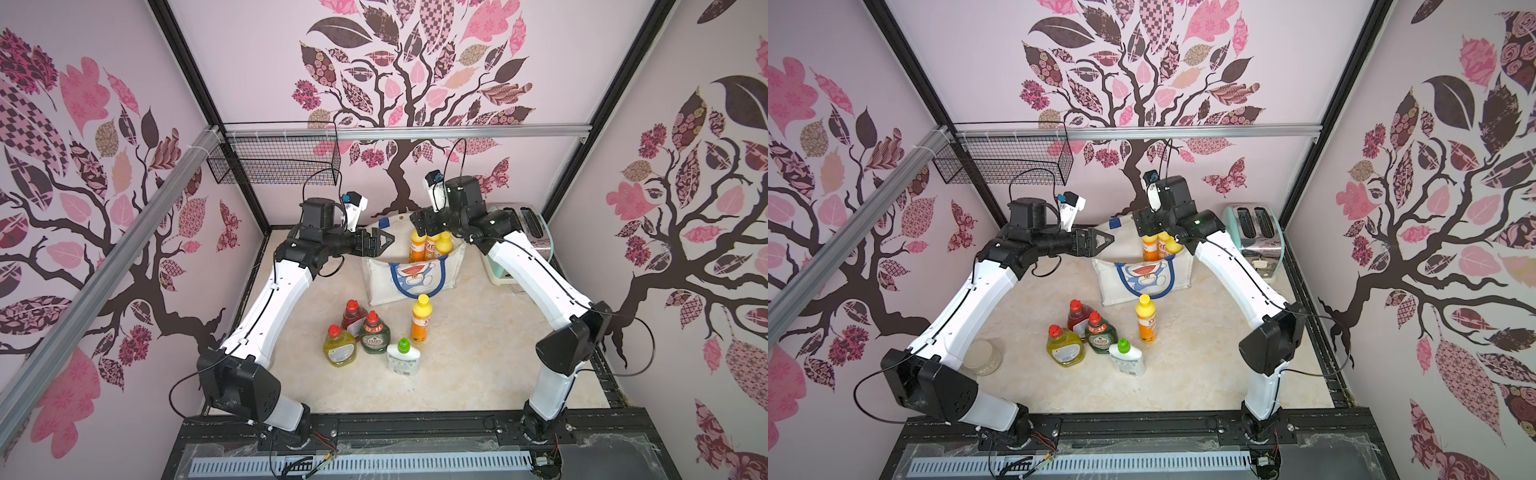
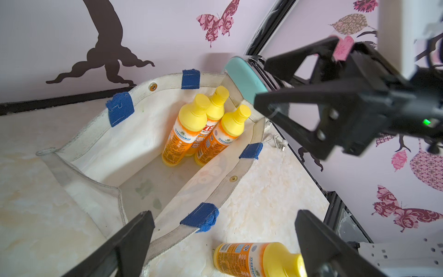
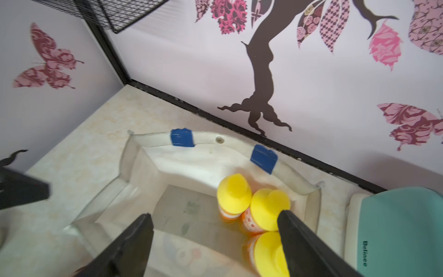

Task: Pack dish soap into the shopping bag
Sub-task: Place the bottle of dish soap in the shopping bag, then pick up the bottle of dish soap at the center of the board.

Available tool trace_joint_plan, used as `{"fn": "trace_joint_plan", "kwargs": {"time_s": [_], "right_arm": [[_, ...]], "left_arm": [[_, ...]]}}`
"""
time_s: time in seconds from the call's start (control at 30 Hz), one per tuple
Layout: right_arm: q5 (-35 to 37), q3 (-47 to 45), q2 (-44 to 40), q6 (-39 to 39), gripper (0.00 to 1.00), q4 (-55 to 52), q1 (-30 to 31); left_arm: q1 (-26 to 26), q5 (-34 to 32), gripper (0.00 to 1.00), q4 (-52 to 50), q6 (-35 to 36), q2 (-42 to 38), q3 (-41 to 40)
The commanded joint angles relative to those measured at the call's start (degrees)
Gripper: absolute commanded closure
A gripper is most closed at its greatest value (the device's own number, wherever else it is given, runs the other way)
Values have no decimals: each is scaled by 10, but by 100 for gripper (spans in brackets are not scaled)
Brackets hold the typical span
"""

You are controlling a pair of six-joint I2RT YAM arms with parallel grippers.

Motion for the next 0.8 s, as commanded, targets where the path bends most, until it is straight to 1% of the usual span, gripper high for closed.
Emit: {"fn": "trace_joint_plan", "kwargs": {"time_s": [0.0,0.07,0.13,0.27,0.33,0.4,0.5,0.57,0.63,0.77], "right_arm": [[-15,-45,-66,0,5,-41,34],[-26,-97,-110,16,4,-28,37],[-17,-153,-155,33,1,-10,44],[-44,-249,-222,53,0,26,58],[-66,-283,-245,47,0,38,67],[-67,-320,-268,28,0,49,76],[-97,-382,-306,-8,0,78,80],[-116,-419,-327,-17,0,105,80],[-126,-433,-334,-16,0,113,80],[-115,-436,-318,-18,0,100,80]], "left_arm": [[0,-1,2,10,-19,1,9],[0,5,2,6,-18,1,13],[-1,8,2,-2,-13,0,14],[0,-7,2,-6,-5,-7,10],[-1,-11,2,0,-4,-6,9],[0,-10,2,13,-13,-3,6],[0,14,2,37,-18,1,-3],[0,18,2,34,-11,5,1],[-1,14,2,32,-11,8,0],[0,20,2,31,-2,14,-8]]}}
